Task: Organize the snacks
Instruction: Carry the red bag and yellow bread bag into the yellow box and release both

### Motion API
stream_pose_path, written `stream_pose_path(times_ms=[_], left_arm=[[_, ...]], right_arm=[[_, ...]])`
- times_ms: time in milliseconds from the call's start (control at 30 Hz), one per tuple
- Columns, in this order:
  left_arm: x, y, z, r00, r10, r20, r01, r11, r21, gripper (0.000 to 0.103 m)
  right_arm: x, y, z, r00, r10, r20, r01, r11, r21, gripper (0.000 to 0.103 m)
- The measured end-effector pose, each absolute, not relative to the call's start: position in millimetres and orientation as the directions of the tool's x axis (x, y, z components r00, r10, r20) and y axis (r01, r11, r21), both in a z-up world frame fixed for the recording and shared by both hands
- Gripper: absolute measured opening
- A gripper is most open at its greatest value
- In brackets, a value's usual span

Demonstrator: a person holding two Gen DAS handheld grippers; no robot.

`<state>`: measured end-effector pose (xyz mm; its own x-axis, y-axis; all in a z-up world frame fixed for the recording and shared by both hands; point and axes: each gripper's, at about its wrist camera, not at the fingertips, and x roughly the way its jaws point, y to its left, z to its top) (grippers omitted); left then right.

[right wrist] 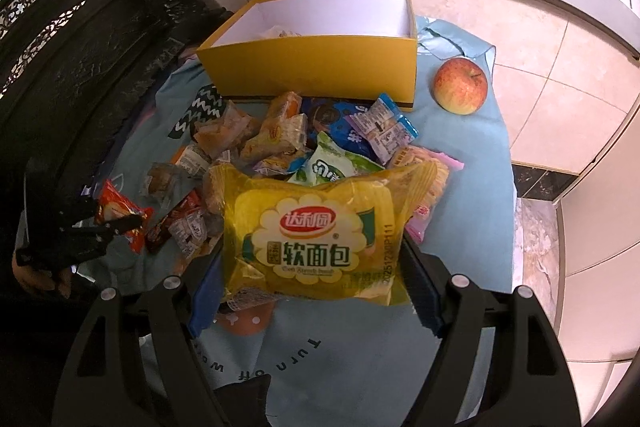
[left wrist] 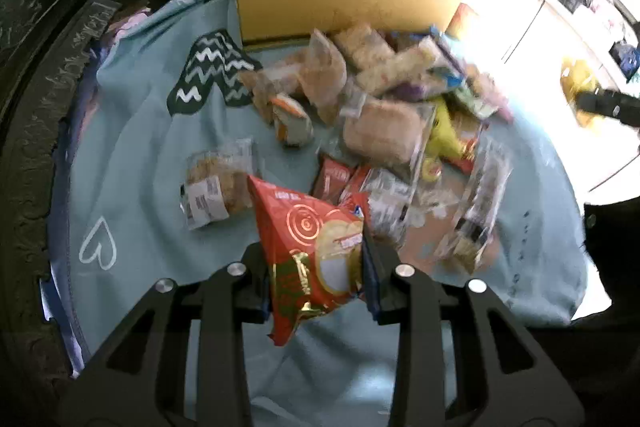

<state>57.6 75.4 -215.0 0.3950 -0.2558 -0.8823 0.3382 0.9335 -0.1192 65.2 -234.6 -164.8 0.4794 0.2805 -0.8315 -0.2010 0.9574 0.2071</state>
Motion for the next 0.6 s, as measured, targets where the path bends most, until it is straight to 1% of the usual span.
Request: stream_pose_path(times_ms=[67, 267, 600], left_arm=[[60, 77, -204, 0.414, -0.285, -0.864, 0.329, 0.932, -0.150, 0.034], [64, 71, -165, 0.486, -0.332, -0.808, 0.350, 0.922, -0.169, 0.034], [90, 53, -96, 0.588, -0.389, -0.709, 0.386, 0.905, -0.177, 0.034]], right_arm=[[65, -234, -163, 0.482, 0.281, -0.830, -0.203, 0.957, 0.206, 0.079], [66, -233, -152, 0.508, 0.288, -0.812, -0.214, 0.955, 0.205, 0.079], [84, -235, -105, 0.593, 0.295, -0.750, -0.245, 0.953, 0.181, 0.079]])
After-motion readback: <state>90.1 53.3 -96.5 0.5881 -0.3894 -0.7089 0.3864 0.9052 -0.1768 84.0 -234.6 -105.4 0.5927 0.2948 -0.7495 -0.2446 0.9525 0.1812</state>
